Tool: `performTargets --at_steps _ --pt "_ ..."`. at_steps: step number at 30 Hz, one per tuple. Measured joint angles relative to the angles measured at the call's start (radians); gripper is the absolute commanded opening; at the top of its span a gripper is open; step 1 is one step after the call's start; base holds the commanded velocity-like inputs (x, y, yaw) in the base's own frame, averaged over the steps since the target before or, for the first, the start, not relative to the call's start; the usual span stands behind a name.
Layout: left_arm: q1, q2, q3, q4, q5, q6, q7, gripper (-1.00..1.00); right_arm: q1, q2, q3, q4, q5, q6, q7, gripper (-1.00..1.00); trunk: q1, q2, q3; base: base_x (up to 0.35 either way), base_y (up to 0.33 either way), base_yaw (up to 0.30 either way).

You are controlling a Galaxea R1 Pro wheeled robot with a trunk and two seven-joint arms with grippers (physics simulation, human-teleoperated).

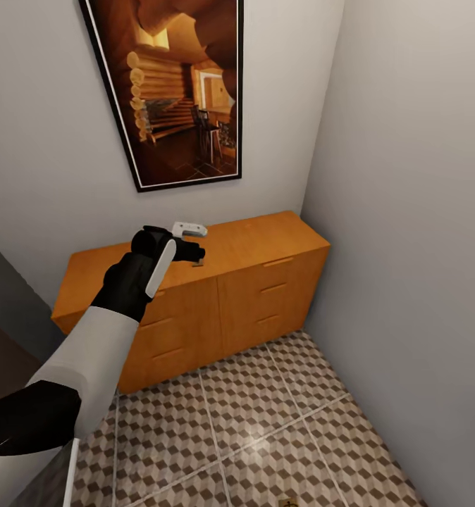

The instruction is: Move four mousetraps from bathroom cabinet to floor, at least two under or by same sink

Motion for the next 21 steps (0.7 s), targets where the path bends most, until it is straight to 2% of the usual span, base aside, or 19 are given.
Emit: performTargets --at_steps 21 --pt "0.000 -0.001 0.000 0.029 0.000 -0.001 -0.001 1.00 0.000 0.000 0.000 0.000 0.000 0.000 0.000 -1.00 0.000 0.000 0.000 0.122 0.000 0.000"
